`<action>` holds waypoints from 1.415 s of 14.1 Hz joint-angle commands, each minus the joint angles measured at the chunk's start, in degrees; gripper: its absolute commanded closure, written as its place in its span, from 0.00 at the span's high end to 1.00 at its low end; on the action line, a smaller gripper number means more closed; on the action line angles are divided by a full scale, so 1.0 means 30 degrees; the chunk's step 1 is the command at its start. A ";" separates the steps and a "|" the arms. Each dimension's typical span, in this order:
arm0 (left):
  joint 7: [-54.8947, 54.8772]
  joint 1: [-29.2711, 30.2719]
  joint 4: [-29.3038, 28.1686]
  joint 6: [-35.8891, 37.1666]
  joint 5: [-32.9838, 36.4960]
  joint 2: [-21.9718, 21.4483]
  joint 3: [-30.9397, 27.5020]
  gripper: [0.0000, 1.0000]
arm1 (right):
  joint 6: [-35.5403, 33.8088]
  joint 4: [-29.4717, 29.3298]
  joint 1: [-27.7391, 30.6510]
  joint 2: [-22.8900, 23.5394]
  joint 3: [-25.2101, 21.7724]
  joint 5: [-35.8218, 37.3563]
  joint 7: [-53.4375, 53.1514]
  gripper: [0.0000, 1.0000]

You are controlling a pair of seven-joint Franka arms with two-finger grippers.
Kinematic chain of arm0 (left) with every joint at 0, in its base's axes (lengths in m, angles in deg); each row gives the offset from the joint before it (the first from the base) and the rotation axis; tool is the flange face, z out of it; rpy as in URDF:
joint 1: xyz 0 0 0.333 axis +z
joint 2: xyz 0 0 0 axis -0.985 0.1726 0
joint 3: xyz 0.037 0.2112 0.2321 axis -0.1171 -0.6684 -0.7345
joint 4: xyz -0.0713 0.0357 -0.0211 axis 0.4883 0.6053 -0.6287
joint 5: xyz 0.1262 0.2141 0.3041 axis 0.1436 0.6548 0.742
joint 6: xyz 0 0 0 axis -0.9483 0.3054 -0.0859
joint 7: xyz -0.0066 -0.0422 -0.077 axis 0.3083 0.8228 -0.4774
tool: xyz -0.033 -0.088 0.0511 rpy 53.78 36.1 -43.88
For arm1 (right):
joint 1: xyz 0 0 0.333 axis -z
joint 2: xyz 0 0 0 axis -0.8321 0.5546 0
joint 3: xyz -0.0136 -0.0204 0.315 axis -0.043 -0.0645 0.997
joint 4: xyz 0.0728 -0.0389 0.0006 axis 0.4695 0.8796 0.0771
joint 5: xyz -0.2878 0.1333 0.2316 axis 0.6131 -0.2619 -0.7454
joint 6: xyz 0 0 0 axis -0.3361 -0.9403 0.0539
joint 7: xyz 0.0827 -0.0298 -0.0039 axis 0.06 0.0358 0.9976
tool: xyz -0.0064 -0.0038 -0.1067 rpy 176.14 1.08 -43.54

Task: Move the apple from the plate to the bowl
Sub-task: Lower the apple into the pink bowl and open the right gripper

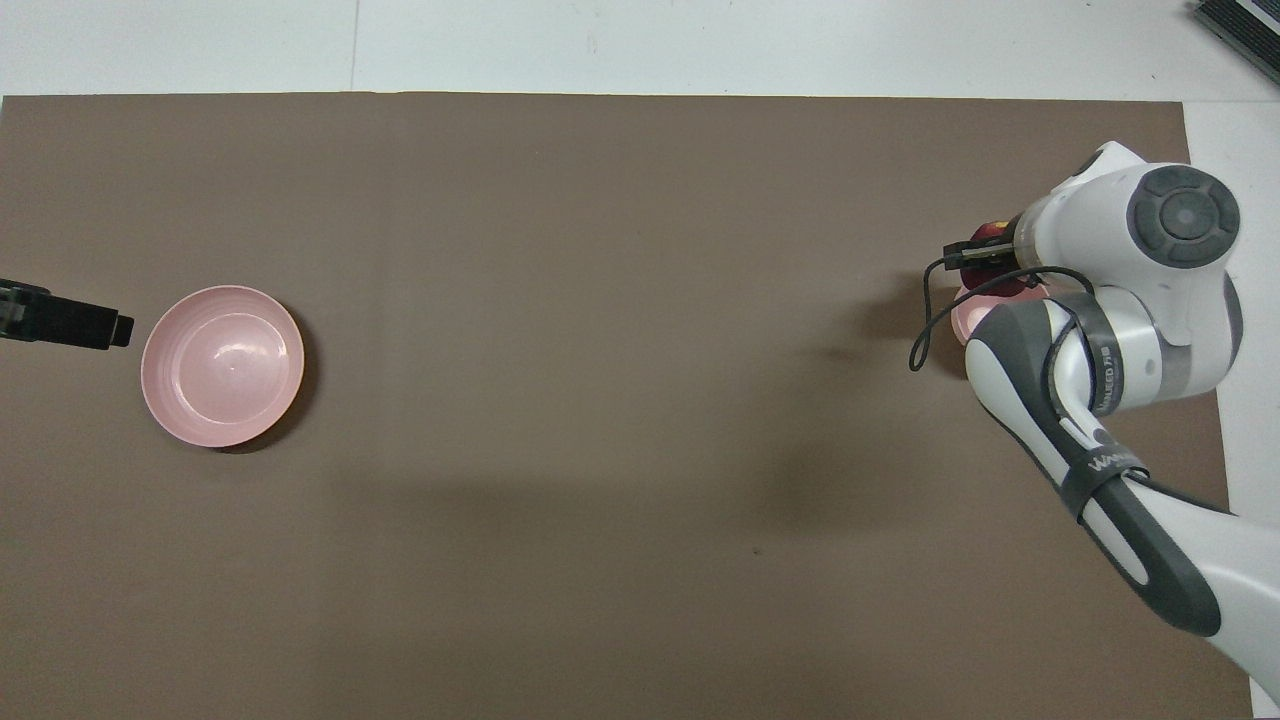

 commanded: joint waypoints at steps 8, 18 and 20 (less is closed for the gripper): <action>0.0571 0.0392 0.0194 0.0282 0.1162 0.0622 -0.0277 1.00 | 0.3893 0.4911 0.1690 -0.1359 0.0163 0.0383 0.0647 0.00; 0.0928 0.0655 0.0194 0.0486 0.1016 0.0505 -0.0248 1.00 | -0.1185 0.2664 0.1400 -0.2117 0.0630 -0.0230 0.0647 1.00; 0.0958 0.0714 0.0194 0.0486 0.1016 0.0505 -0.0277 1.00 | -0.3497 0.1494 0.1400 -0.2352 0.0925 -0.1544 0.0676 1.00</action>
